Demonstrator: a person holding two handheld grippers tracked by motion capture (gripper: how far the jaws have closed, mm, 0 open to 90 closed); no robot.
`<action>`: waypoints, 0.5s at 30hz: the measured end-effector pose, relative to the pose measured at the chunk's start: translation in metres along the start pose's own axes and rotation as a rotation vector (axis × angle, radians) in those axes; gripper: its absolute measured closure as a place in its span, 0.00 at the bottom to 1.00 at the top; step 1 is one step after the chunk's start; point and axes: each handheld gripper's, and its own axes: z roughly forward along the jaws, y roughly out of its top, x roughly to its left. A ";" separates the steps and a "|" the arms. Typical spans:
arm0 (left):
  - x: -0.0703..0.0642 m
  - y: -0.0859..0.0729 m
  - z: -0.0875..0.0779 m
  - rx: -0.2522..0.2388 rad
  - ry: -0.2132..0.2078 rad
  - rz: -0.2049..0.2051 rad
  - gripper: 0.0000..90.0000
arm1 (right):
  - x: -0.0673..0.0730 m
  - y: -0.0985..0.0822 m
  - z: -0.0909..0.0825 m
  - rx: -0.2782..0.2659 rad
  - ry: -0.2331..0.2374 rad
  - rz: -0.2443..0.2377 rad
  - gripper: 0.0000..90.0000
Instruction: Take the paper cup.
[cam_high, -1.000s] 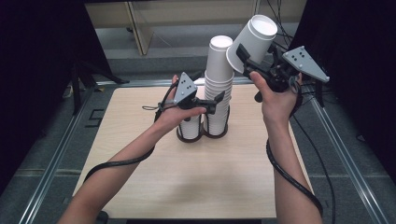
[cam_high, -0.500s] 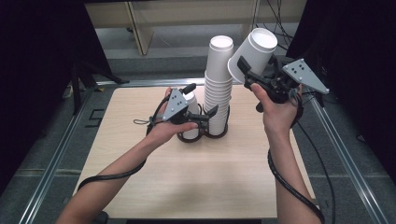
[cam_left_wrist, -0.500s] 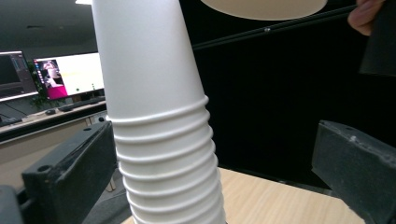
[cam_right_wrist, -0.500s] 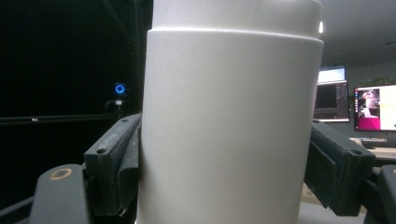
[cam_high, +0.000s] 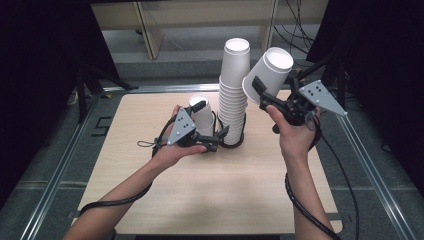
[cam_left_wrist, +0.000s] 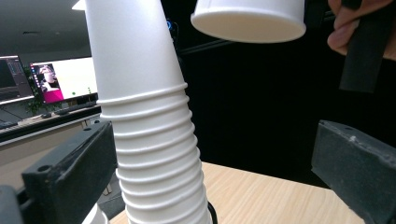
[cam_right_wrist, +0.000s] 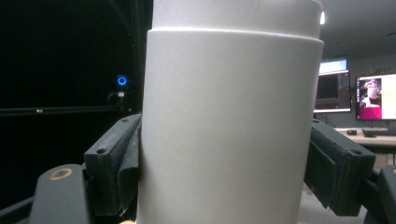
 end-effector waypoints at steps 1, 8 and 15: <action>-0.001 -0.003 -0.004 0.004 -0.002 0.003 0.00 | 0.000 -0.004 -0.003 0.007 0.001 0.007 0.23; -0.003 -0.013 -0.013 0.015 0.001 -0.015 0.00 | 0.004 -0.020 -0.013 0.039 0.002 0.035 0.23; -0.009 -0.029 -0.025 0.048 -0.011 -0.018 0.00 | 0.010 -0.040 -0.025 0.080 0.020 0.044 0.23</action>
